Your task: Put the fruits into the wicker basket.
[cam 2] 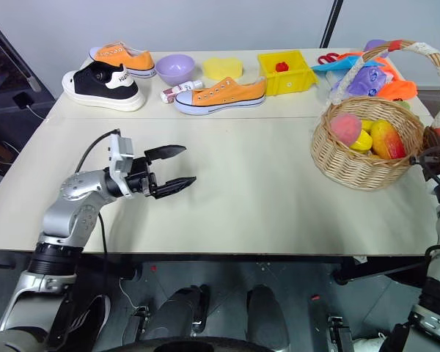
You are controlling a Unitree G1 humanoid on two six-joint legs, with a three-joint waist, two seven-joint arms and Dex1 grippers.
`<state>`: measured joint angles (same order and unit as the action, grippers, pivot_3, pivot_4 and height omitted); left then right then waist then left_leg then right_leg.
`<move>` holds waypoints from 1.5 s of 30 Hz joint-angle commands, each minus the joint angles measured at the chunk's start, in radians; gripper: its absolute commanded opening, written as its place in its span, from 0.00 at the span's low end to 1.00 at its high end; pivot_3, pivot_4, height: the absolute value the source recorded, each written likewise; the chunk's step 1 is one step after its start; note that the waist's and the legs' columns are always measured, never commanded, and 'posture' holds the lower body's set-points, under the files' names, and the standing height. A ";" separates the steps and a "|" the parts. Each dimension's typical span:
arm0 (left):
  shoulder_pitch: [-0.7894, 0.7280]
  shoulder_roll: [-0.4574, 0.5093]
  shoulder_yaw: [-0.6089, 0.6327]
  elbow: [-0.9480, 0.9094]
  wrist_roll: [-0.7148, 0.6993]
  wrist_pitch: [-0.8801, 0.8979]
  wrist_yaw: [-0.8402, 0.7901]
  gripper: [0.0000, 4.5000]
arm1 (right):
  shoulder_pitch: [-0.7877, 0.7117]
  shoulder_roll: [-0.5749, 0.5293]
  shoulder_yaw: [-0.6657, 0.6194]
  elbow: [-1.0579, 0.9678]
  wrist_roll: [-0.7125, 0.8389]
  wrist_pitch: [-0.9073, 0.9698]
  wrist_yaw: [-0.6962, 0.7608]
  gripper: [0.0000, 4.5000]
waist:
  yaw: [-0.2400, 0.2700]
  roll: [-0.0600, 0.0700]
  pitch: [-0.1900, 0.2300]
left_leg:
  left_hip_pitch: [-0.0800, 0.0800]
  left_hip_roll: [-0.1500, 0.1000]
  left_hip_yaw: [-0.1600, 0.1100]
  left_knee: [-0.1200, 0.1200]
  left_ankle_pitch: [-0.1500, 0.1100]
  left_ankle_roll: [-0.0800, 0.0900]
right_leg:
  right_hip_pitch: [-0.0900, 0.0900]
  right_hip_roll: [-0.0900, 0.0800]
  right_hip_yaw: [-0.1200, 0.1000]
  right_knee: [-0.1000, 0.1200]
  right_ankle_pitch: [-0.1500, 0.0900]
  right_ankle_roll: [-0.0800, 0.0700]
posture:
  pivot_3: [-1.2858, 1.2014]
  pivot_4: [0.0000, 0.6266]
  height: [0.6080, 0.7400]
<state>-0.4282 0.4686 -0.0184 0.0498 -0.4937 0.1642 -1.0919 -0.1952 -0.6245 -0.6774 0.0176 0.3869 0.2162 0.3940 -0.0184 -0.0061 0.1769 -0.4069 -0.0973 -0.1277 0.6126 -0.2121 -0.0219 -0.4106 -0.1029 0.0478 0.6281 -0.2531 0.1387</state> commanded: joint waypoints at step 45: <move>0.368 -0.056 0.413 -0.213 0.091 0.007 0.709 1.00 | -0.107 0.119 0.761 -0.034 -0.062 -0.210 0.556 0.99 | 0.009 -0.003 -0.001 | 0.001 0.000 -0.005 0.001 0.000 0.000 | 0.002 0.000 -0.003 -0.001 0.000 0.000 | 0.52 0.24 1.00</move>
